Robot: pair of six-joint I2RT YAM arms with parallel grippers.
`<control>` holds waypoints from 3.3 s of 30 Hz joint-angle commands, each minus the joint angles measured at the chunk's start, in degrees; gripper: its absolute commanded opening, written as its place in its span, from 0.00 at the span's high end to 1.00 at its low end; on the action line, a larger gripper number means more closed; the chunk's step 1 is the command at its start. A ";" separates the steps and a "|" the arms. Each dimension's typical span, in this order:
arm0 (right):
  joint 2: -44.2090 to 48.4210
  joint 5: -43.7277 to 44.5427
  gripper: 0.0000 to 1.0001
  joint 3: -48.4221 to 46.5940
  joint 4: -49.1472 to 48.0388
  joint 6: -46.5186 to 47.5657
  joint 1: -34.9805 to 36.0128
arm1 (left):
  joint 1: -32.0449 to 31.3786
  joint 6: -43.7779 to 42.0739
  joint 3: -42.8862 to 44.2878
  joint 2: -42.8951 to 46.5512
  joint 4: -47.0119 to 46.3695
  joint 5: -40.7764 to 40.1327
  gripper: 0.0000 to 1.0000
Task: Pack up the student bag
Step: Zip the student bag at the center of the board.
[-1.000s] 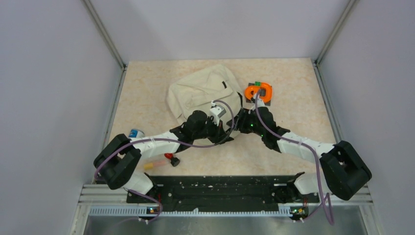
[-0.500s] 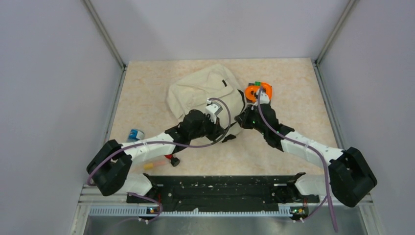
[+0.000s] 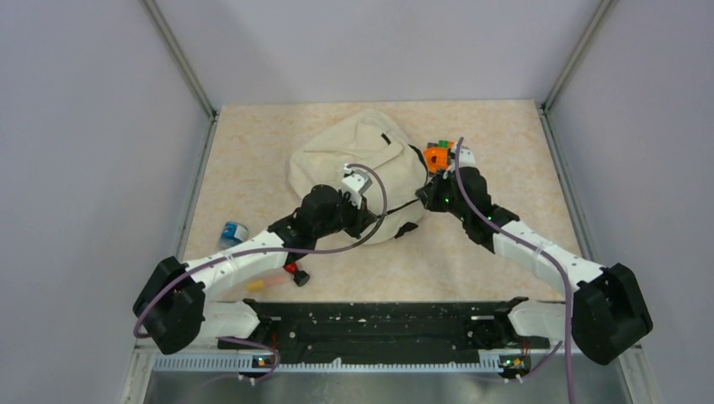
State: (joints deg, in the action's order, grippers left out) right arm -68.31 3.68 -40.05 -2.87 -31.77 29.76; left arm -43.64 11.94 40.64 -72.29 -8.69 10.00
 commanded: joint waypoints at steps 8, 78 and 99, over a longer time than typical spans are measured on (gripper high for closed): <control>-2.90 9.43 1.00 -7.05 -1.87 7.64 -6.12 | 4.07 -5.98 3.50 4.36 15.01 -0.90 1.00; 5.24 10.27 1.00 3.76 -4.89 -7.22 9.84 | 10.33 -6.84 7.24 -2.57 6.01 3.74 1.00; 12.84 17.24 1.00 6.31 2.16 -1.16 9.80 | 14.88 -7.26 8.86 -4.00 9.25 -7.97 1.00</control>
State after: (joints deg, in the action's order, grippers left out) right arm -58.54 15.70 -33.12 -1.67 -35.99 39.75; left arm -30.61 4.82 47.46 -77.06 2.42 8.97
